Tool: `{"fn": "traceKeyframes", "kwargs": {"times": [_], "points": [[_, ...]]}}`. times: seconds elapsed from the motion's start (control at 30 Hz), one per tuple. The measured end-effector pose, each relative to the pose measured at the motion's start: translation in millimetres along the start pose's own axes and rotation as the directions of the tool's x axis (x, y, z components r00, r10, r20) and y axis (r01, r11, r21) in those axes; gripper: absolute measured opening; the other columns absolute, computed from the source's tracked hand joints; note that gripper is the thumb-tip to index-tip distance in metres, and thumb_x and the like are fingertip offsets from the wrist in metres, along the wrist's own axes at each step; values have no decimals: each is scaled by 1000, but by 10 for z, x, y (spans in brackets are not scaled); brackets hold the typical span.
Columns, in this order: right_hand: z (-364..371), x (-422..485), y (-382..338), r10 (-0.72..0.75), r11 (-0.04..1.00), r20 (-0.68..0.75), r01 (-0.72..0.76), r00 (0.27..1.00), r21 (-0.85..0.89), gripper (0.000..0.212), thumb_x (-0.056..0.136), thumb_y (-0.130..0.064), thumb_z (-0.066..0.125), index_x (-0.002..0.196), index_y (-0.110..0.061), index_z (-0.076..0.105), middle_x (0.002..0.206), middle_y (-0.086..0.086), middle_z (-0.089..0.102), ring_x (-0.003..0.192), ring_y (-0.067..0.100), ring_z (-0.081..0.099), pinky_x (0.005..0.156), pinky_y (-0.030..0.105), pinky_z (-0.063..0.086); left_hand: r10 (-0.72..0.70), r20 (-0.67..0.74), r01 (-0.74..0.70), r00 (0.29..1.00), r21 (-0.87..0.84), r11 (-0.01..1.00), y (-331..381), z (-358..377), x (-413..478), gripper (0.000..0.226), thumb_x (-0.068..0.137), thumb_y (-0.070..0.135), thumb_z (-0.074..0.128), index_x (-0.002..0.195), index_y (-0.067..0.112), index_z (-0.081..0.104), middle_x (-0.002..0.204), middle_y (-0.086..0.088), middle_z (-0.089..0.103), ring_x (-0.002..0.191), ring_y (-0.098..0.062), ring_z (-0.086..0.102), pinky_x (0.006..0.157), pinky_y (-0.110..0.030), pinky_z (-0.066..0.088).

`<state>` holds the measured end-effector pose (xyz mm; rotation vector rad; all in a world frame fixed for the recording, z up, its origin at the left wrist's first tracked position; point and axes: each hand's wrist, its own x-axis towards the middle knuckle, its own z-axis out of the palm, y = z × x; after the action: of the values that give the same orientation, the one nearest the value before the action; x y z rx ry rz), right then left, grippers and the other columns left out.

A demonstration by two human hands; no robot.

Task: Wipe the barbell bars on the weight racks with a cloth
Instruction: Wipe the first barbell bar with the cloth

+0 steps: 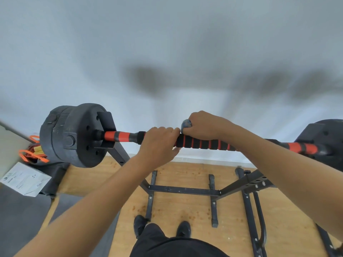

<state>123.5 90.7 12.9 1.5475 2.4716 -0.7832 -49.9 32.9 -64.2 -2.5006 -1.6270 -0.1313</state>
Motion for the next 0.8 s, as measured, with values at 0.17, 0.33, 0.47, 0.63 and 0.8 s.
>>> {"fn": "traceKeyframes", "kwargs": {"times": [0.17,0.33,0.47,0.63,0.8], "points": [[92,-181,-115,-58,987,-128,38,990,-159,34,90,-32,48,62,-14,49,66,2,55,51,19,51,49,28,36,-103,-137,106,985,12,994,38,55,110,40,70,12,73,62,21,35,47,9,25,40,-22,33,47,-25,28],[303,-296,-73,-205,937,-233,122,951,-328,35,95,-39,40,66,-20,47,74,0,47,83,18,52,59,34,45,-112,306,143,945,-80,986,-30,-122,301,19,84,29,59,68,20,55,58,4,55,54,-21,56,55,-28,44],[357,-396,-82,-286,859,-231,141,930,-493,29,98,-38,41,83,-19,58,76,-8,58,91,12,38,55,31,39,183,762,306,621,-450,839,-259,-279,599,36,80,38,85,73,8,67,59,-3,63,49,-20,55,63,-34,51],[178,-369,-34,-166,965,-170,124,971,-230,30,93,-39,48,72,-20,59,74,-1,59,82,17,56,57,34,49,16,541,193,841,-328,925,-223,-322,389,63,67,78,80,79,19,62,63,5,68,57,-16,66,67,-35,56],[-80,-53,-28,10,1000,38,-11,999,20,35,85,-42,44,90,-15,66,93,9,70,73,23,60,74,46,55,2,-8,-2,1000,55,998,-68,16,-74,52,85,69,69,94,21,52,74,6,56,62,-17,52,62,-33,47]]}}
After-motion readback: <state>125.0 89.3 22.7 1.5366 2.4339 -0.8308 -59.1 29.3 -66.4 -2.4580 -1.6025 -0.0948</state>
